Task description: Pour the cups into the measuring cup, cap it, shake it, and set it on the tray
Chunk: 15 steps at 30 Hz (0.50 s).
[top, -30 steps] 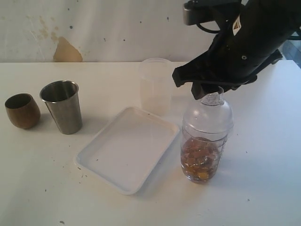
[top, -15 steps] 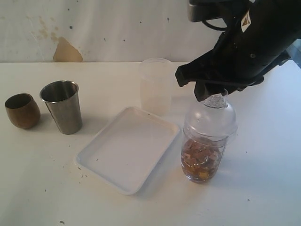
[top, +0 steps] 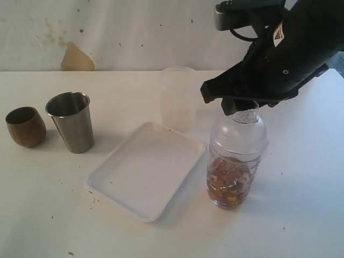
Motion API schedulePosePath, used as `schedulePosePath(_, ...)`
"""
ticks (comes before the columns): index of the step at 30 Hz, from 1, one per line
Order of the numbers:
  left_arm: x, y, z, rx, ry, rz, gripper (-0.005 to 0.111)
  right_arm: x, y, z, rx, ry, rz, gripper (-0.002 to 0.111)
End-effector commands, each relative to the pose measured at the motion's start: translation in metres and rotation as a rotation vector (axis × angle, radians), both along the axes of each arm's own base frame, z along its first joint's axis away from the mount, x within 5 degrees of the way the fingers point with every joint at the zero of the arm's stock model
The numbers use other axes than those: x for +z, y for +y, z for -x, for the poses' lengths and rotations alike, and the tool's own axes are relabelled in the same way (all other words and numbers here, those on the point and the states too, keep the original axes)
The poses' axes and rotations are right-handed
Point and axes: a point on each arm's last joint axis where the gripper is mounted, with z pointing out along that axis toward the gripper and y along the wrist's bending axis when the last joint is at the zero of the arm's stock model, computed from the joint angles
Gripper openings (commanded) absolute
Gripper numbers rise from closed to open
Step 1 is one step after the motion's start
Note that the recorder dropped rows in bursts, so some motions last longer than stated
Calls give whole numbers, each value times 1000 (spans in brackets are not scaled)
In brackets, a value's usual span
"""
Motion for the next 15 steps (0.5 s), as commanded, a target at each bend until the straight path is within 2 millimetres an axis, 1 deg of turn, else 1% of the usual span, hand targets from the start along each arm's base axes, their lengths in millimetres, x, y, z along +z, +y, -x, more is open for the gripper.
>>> schedulePosePath(1, -2, 0, 0, 1, 4, 1, 0, -1, 0, 1, -3, -9, -15, 0)
schedulePosePath(8, -2, 0, 0, 1, 4, 1, 0, -15, -1, 3, -2, 25, 9, 0)
schedulePosePath(15, -2, 0, 0, 1, 4, 1, 0, -16, -1, 3, -2, 28, 11, 0)
